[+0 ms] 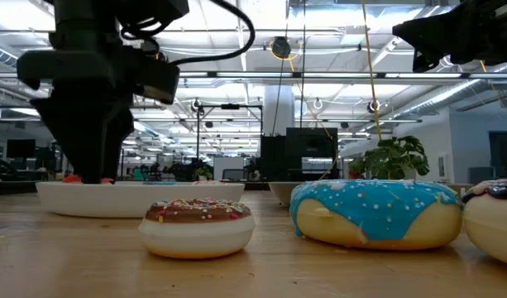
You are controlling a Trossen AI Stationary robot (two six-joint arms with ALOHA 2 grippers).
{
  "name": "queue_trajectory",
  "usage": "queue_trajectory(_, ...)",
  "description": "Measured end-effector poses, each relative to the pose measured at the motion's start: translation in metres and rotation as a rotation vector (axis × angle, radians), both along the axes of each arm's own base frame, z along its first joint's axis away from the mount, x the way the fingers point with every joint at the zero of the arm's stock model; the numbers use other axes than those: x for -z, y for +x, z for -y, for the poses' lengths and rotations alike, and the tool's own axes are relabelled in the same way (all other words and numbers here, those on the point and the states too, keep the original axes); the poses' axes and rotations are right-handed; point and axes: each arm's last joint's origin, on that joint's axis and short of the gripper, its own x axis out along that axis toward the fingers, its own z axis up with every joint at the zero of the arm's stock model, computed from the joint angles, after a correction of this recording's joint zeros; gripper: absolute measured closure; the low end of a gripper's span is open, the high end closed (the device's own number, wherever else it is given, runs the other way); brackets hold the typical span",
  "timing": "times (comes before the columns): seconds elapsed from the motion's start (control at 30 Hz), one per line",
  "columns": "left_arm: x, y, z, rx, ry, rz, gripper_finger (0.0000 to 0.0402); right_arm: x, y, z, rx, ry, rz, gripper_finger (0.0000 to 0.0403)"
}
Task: Pick & Place donuts
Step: Put the small brown donut on the white plate
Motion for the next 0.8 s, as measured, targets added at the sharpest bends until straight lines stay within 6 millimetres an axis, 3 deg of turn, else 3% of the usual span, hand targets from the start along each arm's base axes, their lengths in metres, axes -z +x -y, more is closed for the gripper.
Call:
queue_trajectory(0.17,-0.024,0.018,0.001,0.044,-0.011,0.087,0.0043,0.0,0.0,0.0,-0.001,0.003,-0.003,0.0403)
queue_trajectory(0.5,-0.107,0.052,0.02,0.143,-0.079,0.348,0.0055,0.001,0.0,0.0,0.004,-0.026,-0.006,0.0403)
queue_trajectory(0.67,-0.137,0.05,0.04,0.169,-0.079,0.414,0.0115,0.001,0.0,0.0,0.004,-0.03,-0.006,0.0403)
queue_trajectory(0.8,-0.142,0.044,0.054,0.175,-0.08,0.429,0.0194,0.001,0.0,0.0,0.004,-0.022,-0.005,0.0403)
